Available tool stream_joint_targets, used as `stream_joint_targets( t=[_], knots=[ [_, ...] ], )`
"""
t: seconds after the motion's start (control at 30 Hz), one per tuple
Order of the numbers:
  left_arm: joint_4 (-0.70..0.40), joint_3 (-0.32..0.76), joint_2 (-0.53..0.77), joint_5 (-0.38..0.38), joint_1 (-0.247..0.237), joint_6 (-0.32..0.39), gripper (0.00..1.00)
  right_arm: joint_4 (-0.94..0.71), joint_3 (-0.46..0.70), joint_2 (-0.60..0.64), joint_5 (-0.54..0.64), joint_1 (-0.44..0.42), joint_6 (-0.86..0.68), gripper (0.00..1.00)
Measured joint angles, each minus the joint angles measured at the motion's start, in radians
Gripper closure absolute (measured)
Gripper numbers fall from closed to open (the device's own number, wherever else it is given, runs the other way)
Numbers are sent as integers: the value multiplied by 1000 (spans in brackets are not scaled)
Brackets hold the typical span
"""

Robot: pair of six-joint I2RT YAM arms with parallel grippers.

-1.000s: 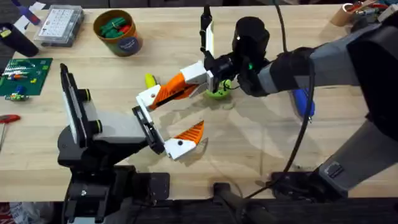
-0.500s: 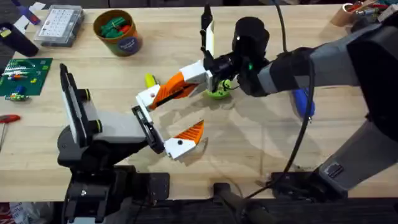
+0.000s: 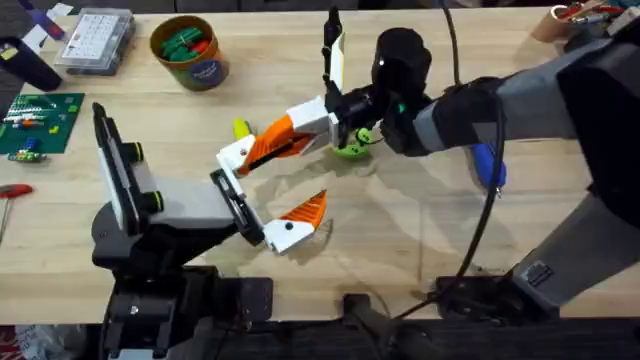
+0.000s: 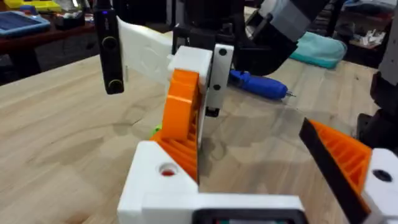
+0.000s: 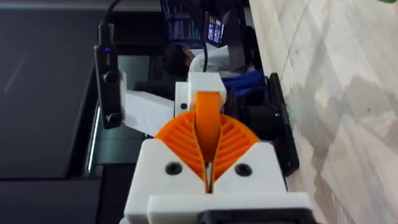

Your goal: Pick up the gripper from the table and insert it into the empty holder that is missing its gripper. Then pick up a screw, insert it into the mounting hole, and use the screwdriver to tighten it. Finally, clean up the table by picking up the vegetable and placing it into the bucket.

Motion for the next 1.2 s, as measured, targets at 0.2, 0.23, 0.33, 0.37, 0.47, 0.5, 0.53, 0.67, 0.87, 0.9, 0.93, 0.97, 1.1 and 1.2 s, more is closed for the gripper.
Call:
stream_joint_targets(
  t=[0.2, 0.23, 0.33, 0.37, 0.47, 0.5, 0.53, 0.67, 0.87, 0.9, 0.93, 0.97, 1.1, 1.2],
  knots=[
    [0, 0, 0, -1, 1, -3, 14, 1, -1, 0, 7, 1, -1, 982],
    [0, 0, 0, -1, 1, -4, 14, 2, -4, 0, 10, 2, -1, 982],
    [0, 0, 0, 1, 1, -9, 14, 21, -23, -5, 25, 3, -1, 982],
    [0, 0, 0, 4, 0, -11, 14, 24, -31, -11, 31, 3, -1, 982],
    [0, 0, 0, 8, 0, -10, 14, 25, -55, -34, 52, 5, -1, 982],
    [0, 0, 0, 8, 0, -10, 14, 29, -61, -38, 58, 6, -1, 982],
    [0, 0, 0, 10, 0, -10, 14, 34, -66, -40, 62, 6, -1, 982],
    [-2, 0, 0, 12, 0, -14, 14, 45, -82, -42, 79, 7, -1, 982],
    [-3, 0, 0, 16, 0, -19, 14, 48, -95, -50, 94, 13, -1, 982],
    [-3, 0, 0, 16, 0, -19, 14, 48, -95, -51, 95, 13, -1, 982],
    [-3, 0, 0, 16, 0, -19, 14, 48, -95, -51, 96, 13, -1, 982],
    [-3, 0, 0, 16, 0, -19, 14, 48, -95, -51, 98, 14, -1, 982],
    [-3, 0, 0, 16, 0, -19, 14, 48, -96, -51, 99, 14, -1, 982],
    [-3, 0, 0, 16, 0, -19, 14, 48, -96, -51, 100, 14, -1, 982]
  ],
)
